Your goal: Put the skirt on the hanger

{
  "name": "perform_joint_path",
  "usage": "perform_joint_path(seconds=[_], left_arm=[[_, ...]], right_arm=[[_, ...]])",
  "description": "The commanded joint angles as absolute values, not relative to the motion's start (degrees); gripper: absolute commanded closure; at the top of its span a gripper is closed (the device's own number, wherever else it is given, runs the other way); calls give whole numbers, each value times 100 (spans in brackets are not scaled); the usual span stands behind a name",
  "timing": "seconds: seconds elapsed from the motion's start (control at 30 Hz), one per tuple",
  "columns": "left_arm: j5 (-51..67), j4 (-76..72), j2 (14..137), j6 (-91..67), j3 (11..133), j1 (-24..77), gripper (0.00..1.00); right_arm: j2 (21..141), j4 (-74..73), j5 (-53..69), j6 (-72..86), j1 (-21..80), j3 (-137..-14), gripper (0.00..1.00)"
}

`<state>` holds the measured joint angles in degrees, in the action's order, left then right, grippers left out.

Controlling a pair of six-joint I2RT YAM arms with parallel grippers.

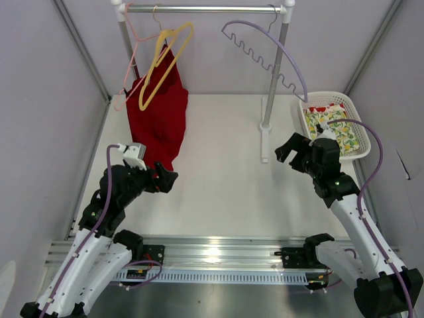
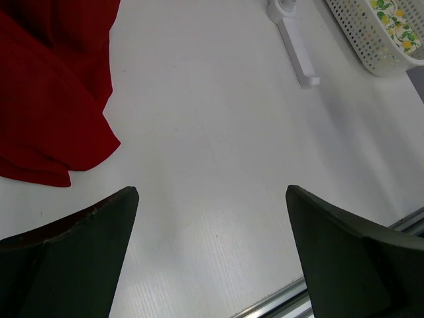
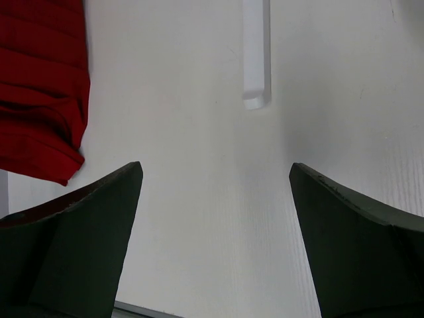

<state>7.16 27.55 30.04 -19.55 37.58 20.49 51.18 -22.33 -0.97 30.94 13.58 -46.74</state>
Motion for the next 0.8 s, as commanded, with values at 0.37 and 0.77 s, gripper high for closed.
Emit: perform_joint_path(seconds=[0.37,0.77], left_arm=[[809,2566,2918,-2030,3762,2083,0],[940,2531,2900,-2021,3753,2180,1]], right_arm=[[6133,-2637,-47,3049,190,-5703,1],[9716,-2136,9,4086,-1705,-7311,4]])
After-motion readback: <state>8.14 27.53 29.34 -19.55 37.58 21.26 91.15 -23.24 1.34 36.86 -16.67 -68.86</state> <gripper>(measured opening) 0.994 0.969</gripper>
